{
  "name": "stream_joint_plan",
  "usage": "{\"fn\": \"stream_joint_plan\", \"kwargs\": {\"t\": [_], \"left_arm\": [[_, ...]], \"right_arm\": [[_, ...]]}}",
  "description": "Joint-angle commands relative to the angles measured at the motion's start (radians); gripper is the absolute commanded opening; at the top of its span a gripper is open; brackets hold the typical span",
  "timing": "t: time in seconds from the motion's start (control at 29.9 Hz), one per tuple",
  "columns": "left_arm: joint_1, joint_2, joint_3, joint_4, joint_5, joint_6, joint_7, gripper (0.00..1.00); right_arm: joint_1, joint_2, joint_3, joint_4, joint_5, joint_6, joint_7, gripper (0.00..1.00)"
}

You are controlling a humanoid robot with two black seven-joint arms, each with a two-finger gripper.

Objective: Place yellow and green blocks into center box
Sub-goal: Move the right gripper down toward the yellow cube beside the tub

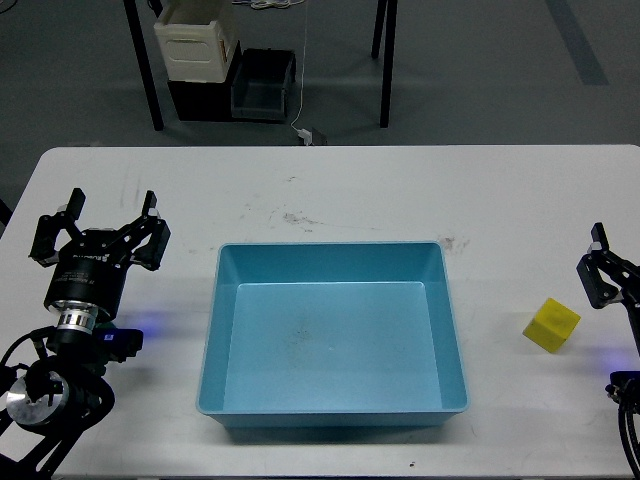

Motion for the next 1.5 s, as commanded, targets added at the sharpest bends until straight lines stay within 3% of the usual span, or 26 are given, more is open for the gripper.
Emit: {"fn": "stream_joint_plan", "kwargs": {"t": [0.0,0.3,0.37,0.57,0.7,0.84,0.9,0.94,0.97,1.2,1.34,1.47], "left_arm": [[-0.002,-0.001,0.007,0.001,0.002,0.012,-0.009,1.0],[-0.002,-0.001,0.006,0.006,0.003,0.012,-0.009,1.0],[0.0,-0.001,0.006,0.007,0.003,0.012,-0.009,1.0],[-0.002,-0.001,0.011,0.01,0.006,0.016,-0.01,1.0],[0.001,-0.002,0.011,0.012,0.006,0.016,-0.01,1.0],[0.003,-0.01,0.012,0.012,0.006,0.015,-0.01,1.0],[0.003,-0.012,0.011,0.013,0.006,0.016,-0.01,1.0],[0.003,-0.012,0.011,0.013,0.006,0.015,-0.01,1.0],[0.004,-0.012,0.011,0.013,0.008,0.016,-0.01,1.0],[0.004,-0.013,0.012,0.015,0.009,0.016,-0.01,1.0],[0.004,-0.018,0.012,0.027,0.008,0.016,-0.01,1.0],[0.004,-0.025,0.012,0.029,0.008,0.016,-0.01,1.0]], "right_arm": [[-0.004,0.011,0.001,-0.002,-0.001,0.0,0.009,1.0],[0.03,0.005,0.032,-0.064,-0.059,0.064,0.011,1.0],[0.112,-0.029,0.053,-0.11,-0.238,0.052,0.012,1.0],[0.293,-0.106,0.082,-0.128,-1.239,-0.069,0.008,1.0],[0.375,-0.182,0.031,-0.128,-1.55,-0.072,0.001,1.0],[0.503,-0.381,-0.178,-0.145,-1.734,-0.063,0.033,1.0],[0.582,-0.486,-0.311,-0.171,-1.799,-0.051,0.127,1.0],[0.635,-0.538,-0.404,-0.186,-1.83,-0.051,0.209,1.0],[0.68,-0.57,-0.472,-0.197,-1.85,-0.049,0.229,1.0],[1.045,-0.77,-0.972,-0.202,-2.19,-0.046,0.229,0.99],[1.168,-0.765,-1.17,-0.206,-2.451,-0.045,0.229,0.99],[1.219,-0.719,-1.299,-0.222,-2.543,-0.043,0.229,0.99]]}}
